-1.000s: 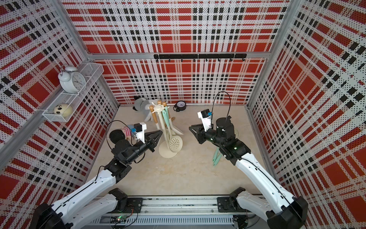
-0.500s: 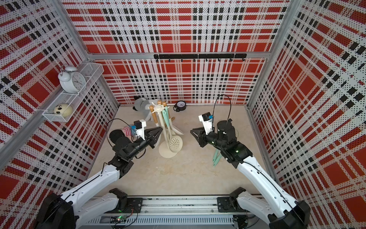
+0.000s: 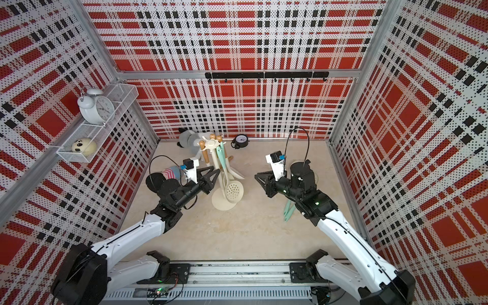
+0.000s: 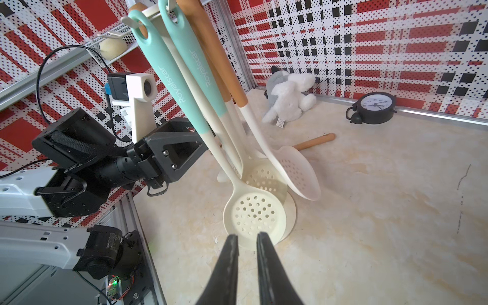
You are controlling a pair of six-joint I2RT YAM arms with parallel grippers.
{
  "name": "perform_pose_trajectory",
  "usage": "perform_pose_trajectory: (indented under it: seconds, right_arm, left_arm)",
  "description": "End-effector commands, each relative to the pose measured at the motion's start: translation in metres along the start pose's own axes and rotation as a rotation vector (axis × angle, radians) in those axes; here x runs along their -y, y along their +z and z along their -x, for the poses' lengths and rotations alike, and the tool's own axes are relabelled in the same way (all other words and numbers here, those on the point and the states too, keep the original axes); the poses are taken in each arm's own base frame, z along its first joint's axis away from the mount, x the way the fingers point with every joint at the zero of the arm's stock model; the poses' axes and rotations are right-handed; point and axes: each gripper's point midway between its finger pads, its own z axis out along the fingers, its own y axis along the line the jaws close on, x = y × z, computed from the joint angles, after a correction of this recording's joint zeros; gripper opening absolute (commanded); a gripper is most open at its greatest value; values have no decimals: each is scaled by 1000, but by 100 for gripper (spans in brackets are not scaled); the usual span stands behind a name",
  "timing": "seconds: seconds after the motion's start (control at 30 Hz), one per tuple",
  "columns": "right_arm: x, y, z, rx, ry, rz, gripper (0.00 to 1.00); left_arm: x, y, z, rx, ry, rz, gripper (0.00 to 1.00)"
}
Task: Hang the skimmer on the kitchen utensil rack
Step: Adjust the rack at the center of the board.
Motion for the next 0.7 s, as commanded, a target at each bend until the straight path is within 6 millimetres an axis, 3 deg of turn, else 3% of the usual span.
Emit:
perform_pose_trajectory:
  seconds: [0.0,0.2,0.33,0.43,0.67]
  right_arm:
    - [-2,-3,-1,3,5,9,18]
    - [-2,-5,-4,-3,6,10,17]
    - [-2,-6,-6,-8,6,8,17]
    - [-1,-7,-7,-9,3,0,16]
    - [1,-5,-10,-15,3,-6,16]
  left_arm:
    - [3,10,12,31,32,-1,47]
    - [6,24,8,10,39,-29,46]
    - [9,30,0,-7,37,-49,37]
    - [9,27,-3,-6,37,-39,21]
    - [12,22,17,61,78,41,6]
